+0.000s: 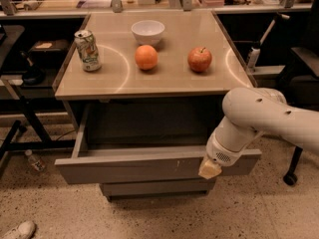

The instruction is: Close top drawer

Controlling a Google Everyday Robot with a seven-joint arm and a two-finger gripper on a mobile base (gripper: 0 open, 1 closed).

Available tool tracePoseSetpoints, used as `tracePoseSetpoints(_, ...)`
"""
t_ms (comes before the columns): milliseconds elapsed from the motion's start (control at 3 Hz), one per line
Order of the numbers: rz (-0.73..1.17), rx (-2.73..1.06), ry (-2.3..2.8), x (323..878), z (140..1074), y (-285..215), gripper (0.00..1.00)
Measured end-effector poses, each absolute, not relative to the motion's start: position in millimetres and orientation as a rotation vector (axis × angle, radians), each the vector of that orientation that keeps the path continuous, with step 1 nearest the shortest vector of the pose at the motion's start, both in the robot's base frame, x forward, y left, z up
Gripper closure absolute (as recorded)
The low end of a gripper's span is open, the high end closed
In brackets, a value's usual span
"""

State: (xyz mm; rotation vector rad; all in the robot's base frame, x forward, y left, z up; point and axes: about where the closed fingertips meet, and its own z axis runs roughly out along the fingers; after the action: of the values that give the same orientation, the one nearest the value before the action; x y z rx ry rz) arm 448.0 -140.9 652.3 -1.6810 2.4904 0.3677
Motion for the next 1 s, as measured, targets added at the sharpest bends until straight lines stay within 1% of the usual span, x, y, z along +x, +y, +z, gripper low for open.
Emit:
tracePoseSetpoints(333, 0.368, -1.681, 2.49, 448.0, 652.3, -140.9, 0.18)
tracePoseSetpoints(667, 0.368, -1.681, 2.49, 447.9, 652.3, -140.9, 0.0)
tracePoseSetpoints(1000, 0.368, -1.681, 2.49, 447.9, 652.3, -140.8, 0.0)
